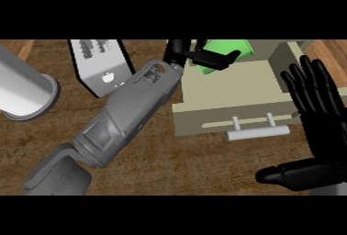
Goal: Pick up the cup, place it into the drawer and close the drawer
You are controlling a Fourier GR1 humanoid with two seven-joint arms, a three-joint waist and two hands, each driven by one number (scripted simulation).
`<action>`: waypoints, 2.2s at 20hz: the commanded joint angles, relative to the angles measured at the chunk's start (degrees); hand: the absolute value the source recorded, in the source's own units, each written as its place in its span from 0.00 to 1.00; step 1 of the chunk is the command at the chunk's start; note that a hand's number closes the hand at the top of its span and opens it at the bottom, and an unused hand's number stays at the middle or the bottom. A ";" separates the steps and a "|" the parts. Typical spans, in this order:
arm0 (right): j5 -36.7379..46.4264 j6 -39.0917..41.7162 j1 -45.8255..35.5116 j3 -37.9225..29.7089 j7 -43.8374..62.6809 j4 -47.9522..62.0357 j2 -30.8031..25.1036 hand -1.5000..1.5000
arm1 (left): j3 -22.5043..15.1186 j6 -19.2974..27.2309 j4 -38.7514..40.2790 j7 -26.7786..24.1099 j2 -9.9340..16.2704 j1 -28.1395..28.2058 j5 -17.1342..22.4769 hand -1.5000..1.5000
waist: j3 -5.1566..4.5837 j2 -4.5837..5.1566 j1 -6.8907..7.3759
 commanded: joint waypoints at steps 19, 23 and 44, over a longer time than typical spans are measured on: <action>-9.04 1.96 1.95 -1.84 4.68 -4.68 -0.57 0.00 | 1.14 -4.16 -6.80 -7.96 0.00 0.18 12.85 0.00 | -0.10 -1.02 3.87; -7.97 4.41 2.79 -1.88 3.59 -4.75 -2.49 1.00 | 1.74 -1.32 -11.67 -6.26 0.02 4.65 12.24 0.00 | -0.10 -1.50 5.56; 18.86 7.68 4.78 7.49 1.21 -1.00 -7.35 1.00 | 7.91 -3.59 -57.31 3.67 26.25 43.64 14.88 0.00 | -0.11 -1.56 7.27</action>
